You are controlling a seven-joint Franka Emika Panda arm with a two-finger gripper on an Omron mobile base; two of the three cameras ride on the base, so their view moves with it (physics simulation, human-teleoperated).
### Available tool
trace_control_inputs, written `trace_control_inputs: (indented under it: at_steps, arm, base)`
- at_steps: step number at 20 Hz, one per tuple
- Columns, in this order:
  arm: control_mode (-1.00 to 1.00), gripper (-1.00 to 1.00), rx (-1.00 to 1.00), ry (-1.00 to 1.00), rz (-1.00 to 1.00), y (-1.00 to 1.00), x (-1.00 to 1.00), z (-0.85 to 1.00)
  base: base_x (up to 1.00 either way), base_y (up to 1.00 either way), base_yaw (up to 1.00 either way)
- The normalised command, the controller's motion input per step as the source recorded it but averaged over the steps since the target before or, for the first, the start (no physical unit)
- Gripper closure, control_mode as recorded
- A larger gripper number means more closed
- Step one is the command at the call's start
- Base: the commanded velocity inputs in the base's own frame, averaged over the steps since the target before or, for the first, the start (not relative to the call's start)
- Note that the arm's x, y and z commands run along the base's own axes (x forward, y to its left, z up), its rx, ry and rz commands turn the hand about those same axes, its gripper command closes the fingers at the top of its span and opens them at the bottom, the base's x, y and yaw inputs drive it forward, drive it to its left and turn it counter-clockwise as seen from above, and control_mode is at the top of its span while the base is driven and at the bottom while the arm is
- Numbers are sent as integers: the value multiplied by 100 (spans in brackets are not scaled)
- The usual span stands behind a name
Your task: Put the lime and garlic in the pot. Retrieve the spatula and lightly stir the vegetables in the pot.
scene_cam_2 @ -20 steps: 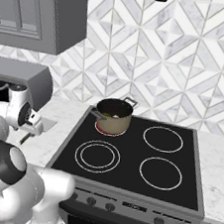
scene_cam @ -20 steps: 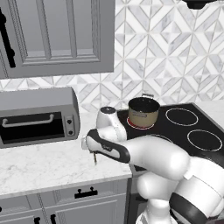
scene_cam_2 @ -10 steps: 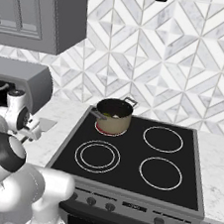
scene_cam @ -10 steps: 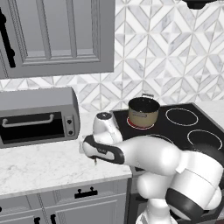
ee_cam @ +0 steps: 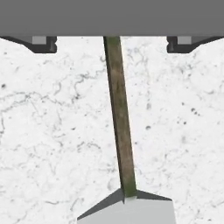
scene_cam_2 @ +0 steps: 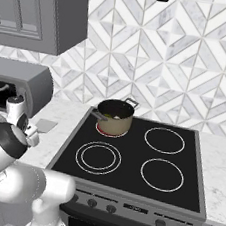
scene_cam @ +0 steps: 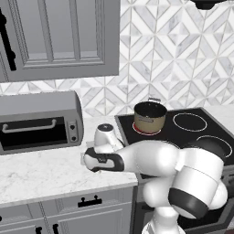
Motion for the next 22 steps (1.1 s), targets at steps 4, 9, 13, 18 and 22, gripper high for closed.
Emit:
trace_control_inputs:
  at_steps: [4, 9, 13, 18, 22]
  arm:
    - [-100, -100, 0, 5, -3, 8, 4, -19]
    - [-100, 100, 0, 5, -4, 0, 0, -8]
    - [-100, 100, 0, 3, -1, 0, 0, 0]
    - [-100, 100, 0, -4, 0, 0, -11, 7]
    - [-100, 100, 0, -24, 0, -26, -51, 69]
  base:
    - [0, 0, 0]
    - [0, 0, 0]
    - [0, 0, 0]
    - [0, 0, 0]
    - [0, 0, 0]
